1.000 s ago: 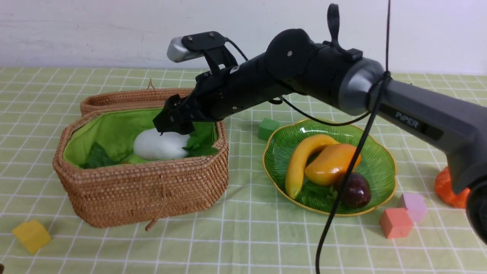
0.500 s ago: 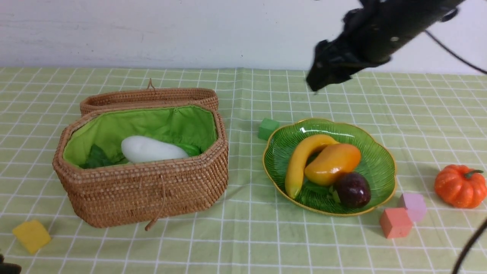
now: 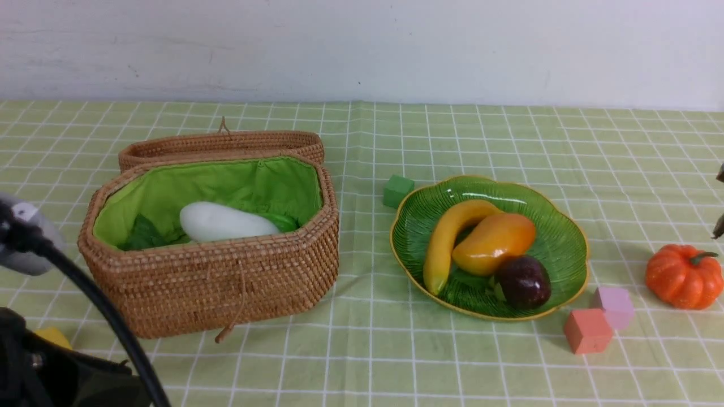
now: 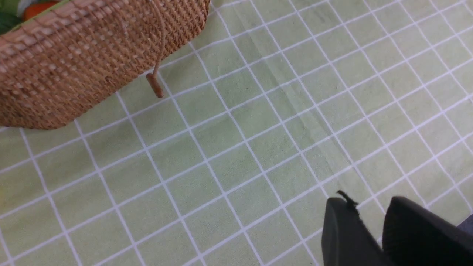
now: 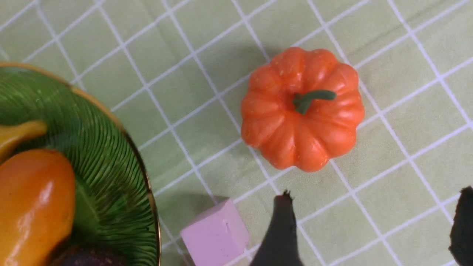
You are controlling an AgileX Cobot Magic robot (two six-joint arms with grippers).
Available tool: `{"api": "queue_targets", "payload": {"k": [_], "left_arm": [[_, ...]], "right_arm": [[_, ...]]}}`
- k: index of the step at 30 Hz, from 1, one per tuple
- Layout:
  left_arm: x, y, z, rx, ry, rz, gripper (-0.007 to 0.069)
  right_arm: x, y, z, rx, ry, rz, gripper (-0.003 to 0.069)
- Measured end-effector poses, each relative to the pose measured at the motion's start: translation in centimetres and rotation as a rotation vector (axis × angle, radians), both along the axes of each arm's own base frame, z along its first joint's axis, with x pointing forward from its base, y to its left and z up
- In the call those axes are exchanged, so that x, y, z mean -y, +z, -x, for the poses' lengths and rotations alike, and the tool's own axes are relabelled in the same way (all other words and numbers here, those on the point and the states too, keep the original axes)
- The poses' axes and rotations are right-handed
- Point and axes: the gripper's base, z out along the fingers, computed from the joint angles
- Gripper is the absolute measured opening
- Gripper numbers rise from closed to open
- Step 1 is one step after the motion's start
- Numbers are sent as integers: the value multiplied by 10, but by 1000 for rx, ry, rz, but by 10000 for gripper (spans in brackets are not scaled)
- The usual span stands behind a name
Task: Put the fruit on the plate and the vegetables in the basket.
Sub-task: Use the right arm to grab a pumpkin and put it into the left basket
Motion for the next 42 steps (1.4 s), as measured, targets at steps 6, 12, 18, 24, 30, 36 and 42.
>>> {"api": "queue_targets", "payload": {"k": [6, 12, 18, 24, 30, 36, 42], "left_arm": [[8, -5, -6, -33, -35, -9, 165], [14, -6, -5, -63, -79, 21, 165], [16, -5, -3, -64, -109, 30, 165], [17, -5, -4, -56, -112, 41, 166], [17, -4, -4, -55, -112, 43, 176], [17, -4, -4, -55, -112, 44, 176], [17, -4, -4, -55, -113, 43, 178]], "right_arm": [[1, -31, -24, 39, -57, -87, 647], [7, -69, -40, -1, -51, -61, 671], [10, -89, -49, -32, -50, -54, 668], [11, -93, -53, -26, -55, -60, 623], [10, -86, -51, -2, 14, -28, 623], [7, -74, -42, -11, 59, -13, 557], [5, -35, -29, 75, 79, 23, 1]]}}
